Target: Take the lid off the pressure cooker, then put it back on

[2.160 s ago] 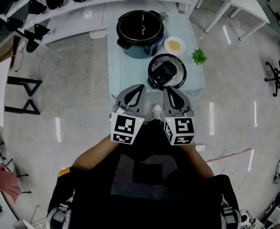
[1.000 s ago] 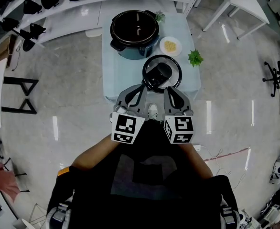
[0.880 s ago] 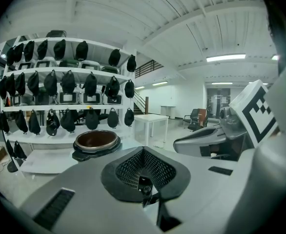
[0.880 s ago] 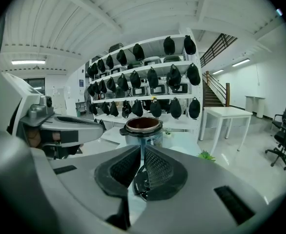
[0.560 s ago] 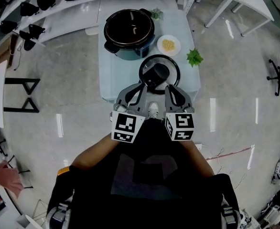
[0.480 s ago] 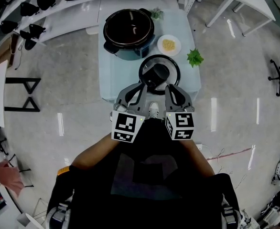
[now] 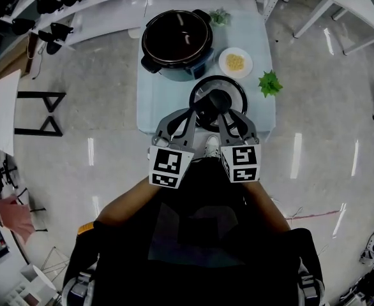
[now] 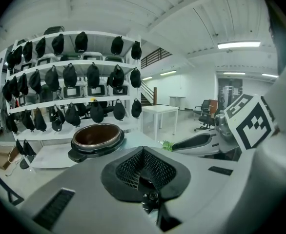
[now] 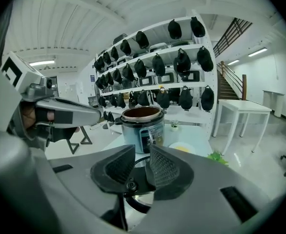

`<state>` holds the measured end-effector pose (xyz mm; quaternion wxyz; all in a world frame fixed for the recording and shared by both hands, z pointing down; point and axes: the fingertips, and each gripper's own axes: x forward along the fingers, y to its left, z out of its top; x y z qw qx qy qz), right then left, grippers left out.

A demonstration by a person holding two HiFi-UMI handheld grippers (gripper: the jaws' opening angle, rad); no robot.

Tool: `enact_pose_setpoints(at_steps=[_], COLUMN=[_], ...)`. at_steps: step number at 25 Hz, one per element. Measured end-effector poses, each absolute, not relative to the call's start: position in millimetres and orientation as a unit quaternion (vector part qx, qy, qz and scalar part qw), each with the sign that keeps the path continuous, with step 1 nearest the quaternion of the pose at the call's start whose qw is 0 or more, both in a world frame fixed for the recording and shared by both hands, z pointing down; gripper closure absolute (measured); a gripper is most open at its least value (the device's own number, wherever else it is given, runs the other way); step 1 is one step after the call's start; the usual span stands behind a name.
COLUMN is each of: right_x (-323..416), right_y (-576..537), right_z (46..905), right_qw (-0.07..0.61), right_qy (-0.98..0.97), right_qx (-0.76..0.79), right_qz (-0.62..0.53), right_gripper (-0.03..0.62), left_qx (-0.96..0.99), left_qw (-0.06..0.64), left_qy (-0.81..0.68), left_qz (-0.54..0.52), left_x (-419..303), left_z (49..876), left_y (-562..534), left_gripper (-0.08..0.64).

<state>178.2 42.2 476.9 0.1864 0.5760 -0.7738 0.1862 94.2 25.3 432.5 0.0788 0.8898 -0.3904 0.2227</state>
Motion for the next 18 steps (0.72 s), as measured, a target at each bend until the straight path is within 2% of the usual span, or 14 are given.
enact_pose_setpoints(at_steps=[8, 18], right_x=[180.6, 176.2], right_y=[21.4, -4.8], right_z=[500.9, 538.2], right_qw=[0.202, 0.222], right_qy=[-0.798, -0.8], right_qx=[0.537, 0.524], right_qz=[0.185, 0.189], right_gripper=[0.406, 0.347], left_qx=[0.867, 0.861], left_qw=[0.095, 0.123], left_qy=[-0.429, -0.426], left_qz=[0.236, 0.248], left_x=[88.3, 74.6], left_z=[448.5, 481.9], left_y=[13.8, -4.7], left_gripper=[0.552, 0.553])
